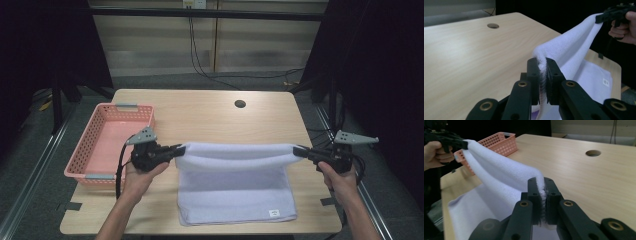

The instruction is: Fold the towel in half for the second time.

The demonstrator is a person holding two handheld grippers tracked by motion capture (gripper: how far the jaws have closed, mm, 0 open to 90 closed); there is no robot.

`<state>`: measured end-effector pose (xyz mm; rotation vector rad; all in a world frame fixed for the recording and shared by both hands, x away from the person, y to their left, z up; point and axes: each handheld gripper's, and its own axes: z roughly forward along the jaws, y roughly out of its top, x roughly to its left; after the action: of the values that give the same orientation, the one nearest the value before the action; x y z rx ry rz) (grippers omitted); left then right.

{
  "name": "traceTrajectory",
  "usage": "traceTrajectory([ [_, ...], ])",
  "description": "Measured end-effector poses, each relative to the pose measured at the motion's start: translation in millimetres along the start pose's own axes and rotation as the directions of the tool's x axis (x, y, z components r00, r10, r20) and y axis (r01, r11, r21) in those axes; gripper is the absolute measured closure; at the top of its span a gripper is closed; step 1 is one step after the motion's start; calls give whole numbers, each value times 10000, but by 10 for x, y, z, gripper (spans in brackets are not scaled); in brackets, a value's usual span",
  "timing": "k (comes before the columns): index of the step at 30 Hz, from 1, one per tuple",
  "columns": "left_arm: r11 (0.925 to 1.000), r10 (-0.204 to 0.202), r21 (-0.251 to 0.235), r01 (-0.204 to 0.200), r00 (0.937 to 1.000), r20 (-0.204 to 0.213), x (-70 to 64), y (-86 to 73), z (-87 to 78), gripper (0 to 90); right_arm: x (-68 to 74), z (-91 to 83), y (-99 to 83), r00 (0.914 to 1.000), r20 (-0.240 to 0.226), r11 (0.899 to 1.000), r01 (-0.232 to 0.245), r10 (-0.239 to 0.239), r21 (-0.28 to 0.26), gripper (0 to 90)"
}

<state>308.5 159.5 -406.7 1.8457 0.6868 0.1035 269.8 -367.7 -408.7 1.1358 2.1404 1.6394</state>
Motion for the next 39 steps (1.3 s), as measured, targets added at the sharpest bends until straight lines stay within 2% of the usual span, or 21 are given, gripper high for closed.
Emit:
traceTrajectory([
  [3, 9998, -29, 219, 23, 9997, 253, -91, -151, -40, 835, 144, -52, -145, 9999, -62, 9990, 155, -152, 416, 854],
  [5, 9987, -67, 502, 59, 9998, 167, -143, -282, -65, 835, 219, -81, -246, 9998, -161, 9978, 116, -106, 648, 854],
  [6, 9971, -192, 736, 168, 9993, 318, -159, -370, -76, 835, 245, -91, -287, 9998, -180, 9972, 114, -101, 742, 853],
  [8, 9953, -118, 959, 95, 9997, 232, -228, -498, -101, 834, 297, -112, -408, 9996, -262, 9939, 81, -53, 1100, 849],
  [11, 9908, -182, 1345, 114, 9986, 493, -363, -664, -140, 831, 344, -154, -605, 9996, -267, 9863, -4, 49, 1649, 842],
  [12, 9908, -232, 1347, 155, 9982, 559, -389, -704, -142, 831, 349, -169, -650, 9991, -406, 9846, -72, 145, 1745, 836],
  [16, 9818, -345, 1887, 211, 9971, 684, -419, -875, -119, 826, 424, -186, -792, 9986, -511, 9694, 19, 109, 2454, 817],
  [17, 9797, -579, 1968, 389, 9941, 916, -431, -904, -119, 823, 445, -191, -824, 9988, -490, 9659, 114, 14, 2588, 809],
  [19, 9731, -304, 2303, 36, 9931, 1129, -468, -917, -115, 815, 478, -214, -888, 9988, -477, 9539, 61, 86, 2999, 813],
  [22, 9669, -212, 2548, -96, 9928, 1179, -493, -950, -127, 812, 499, -230, -946, 9988, -478, 9433, 85, 78, 3318, 786],
  [23, 9670, -241, 2545, -117, 9903, 1370, -502, -942, -144, 803, 508, -234, -960, 9987, -498, 9437, 72, 98, 3306, 767],
  [24, 9670, -241, 2545, -117, 9903, 1370, -502, -942, -144, 784, 508, -234, -960, 9987, -498, 9437, 72, 98, 3306, 767],
  [26, 9708, -238, 2394, -147, 9873, 1572, -518, -921, -191, 772, 545, -268, -968, 9988, -488, 9413, 86, 84, 3373, 735],
  [28, 9744, -224, 2237, -218, 9809, 1933, -535, -906, -268, 737, 568, -321, -956, 9987, -490, 9502, 36, 122, 3118, 714],
  [29, 9747, -170, 2218, -259, 9818, 1894, -537, -902, -290, 726, 576, -360, -942, 9990, -443, 9564, 40, 94, 2920, 697],
  [30, 9734, -190, 2285, -194, 9862, 1647, -529, -896, -310, 708, 575, -377, -932, 9995, -318, 9598, 27, 65, 2805, 687],
  [33, 9757, -346, 2192, 51, 9908, 1307, -462, -872, -268, 653, 538, -370, -888, 9999, 147, 9659, -3, -37, 2590, 660],
  [36, 9757, -338, 2185, 140, 9956, 871, -366, -804, -89, 625, 479, -276, -835, 9987, 502, 9667, -2, -131, 2558, 636],
  [37, 9729, -278, 2312, 102, 9969, 731, -318, -778, -15, 624, 460, -238, -808, 9985, 535, 9666, -2, -140, 2563, 638],
  [38, 9710, -459, 2369, 310, 9973, 578, -264, -747, 80, 622, 448, -196, -779, 9985, 516, 9657, 44, -184, 2596, 638],
  [39, 9676, -477, 2504, 315, 9971, 588, -222, -722, 154, 621, 432, -137, -742, 9977, 604, 9647, 131, -300, 2630, 636],
])
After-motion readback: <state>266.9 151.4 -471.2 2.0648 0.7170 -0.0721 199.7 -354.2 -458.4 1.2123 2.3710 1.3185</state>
